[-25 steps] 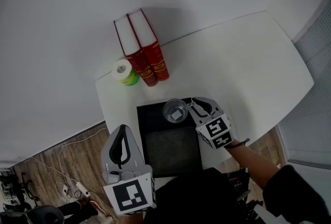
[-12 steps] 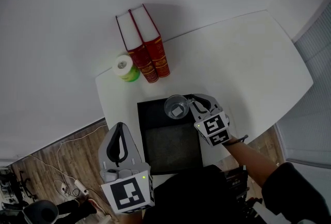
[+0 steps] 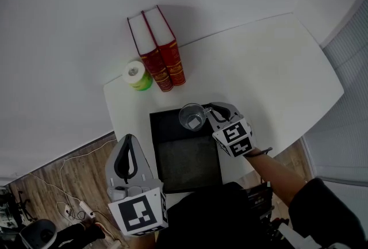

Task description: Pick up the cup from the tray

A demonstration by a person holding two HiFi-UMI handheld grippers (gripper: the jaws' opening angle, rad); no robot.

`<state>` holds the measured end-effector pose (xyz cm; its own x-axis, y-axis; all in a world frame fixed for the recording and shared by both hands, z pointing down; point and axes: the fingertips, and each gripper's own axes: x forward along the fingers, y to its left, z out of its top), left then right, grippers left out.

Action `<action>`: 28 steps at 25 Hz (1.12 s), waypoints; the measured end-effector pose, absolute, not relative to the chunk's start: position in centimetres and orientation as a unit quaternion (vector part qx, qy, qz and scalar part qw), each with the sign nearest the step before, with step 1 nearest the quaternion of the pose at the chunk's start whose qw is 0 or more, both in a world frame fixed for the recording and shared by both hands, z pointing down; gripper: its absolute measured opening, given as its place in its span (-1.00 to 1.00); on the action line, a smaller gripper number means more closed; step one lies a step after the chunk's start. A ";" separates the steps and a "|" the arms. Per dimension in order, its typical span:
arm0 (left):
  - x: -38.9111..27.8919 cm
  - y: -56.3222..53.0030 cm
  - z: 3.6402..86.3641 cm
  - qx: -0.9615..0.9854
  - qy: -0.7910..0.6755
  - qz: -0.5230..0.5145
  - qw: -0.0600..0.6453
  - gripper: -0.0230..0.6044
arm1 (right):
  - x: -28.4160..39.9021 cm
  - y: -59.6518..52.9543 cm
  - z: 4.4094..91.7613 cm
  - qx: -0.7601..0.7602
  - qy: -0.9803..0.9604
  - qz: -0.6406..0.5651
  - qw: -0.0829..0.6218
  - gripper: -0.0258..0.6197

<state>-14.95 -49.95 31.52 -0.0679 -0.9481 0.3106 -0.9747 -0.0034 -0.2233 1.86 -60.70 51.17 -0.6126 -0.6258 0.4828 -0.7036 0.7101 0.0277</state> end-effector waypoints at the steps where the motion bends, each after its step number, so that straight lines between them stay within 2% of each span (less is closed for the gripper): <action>1: -15.0 -49.9 31.5 0.681 -0.706 0.191 0.034 -0.92 | 1.9 -60.8 51.1 0.371 -0.894 0.082 0.236 -0.77; 14: -15.4 -49.7 31.2 0.678 -0.710 0.186 0.032 -0.92 | 1.5 -61.4 48.8 0.358 -0.901 0.111 0.219 -0.77; 28: -15.3 -49.4 30.4 0.679 -0.712 0.178 0.026 -0.92 | 0.2 -61.0 38.8 0.313 -0.927 0.103 0.180 -0.77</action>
